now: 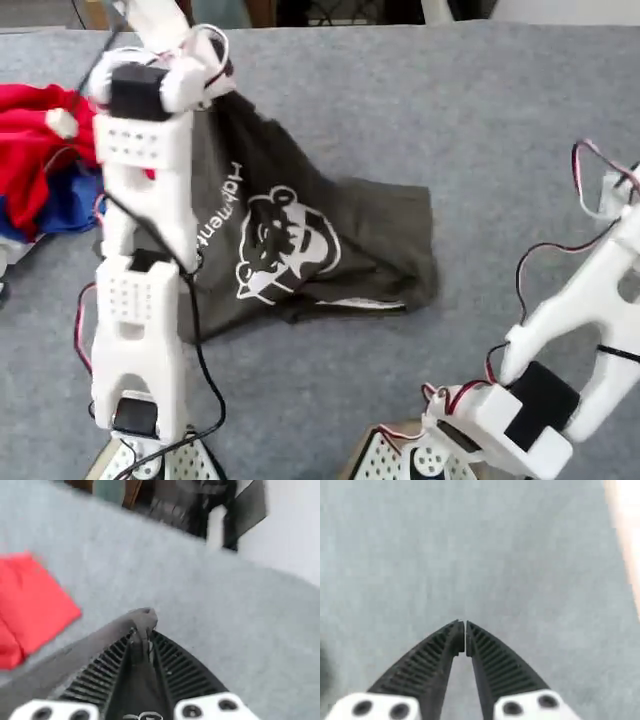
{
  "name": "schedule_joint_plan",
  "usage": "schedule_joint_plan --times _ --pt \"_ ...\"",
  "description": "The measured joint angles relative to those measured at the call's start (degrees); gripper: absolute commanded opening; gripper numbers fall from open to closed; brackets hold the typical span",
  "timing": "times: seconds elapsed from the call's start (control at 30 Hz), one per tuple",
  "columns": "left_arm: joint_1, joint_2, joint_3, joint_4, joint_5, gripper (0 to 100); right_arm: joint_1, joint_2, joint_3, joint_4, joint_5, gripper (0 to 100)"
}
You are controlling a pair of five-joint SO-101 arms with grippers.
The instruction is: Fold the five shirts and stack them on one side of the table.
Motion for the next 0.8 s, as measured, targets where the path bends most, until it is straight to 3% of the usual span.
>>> schedule_joint_plan --times 0.13,0.27,0.6,0.8 --pt "0.00 -9.76 0.79 1.85 -2.90 3 -4.84 0.00 -10.81 8.44 -1.76 1.3" --pt "-0.53 -16.09 11.96 2.02 -4.48 3 -10.99 0.53 -11.25 14.95 -3.08 1.4" --pt "-11.08 -24.09 66.73 1.14 -10.37 3 -29.19 9.93 -2.29 17.93 -5.19 2.1" --pt "-15.21 -24.18 93.27 -7.38 -19.60 3 -38.68 20.84 -6.15 16.62 -5.19 15.2"
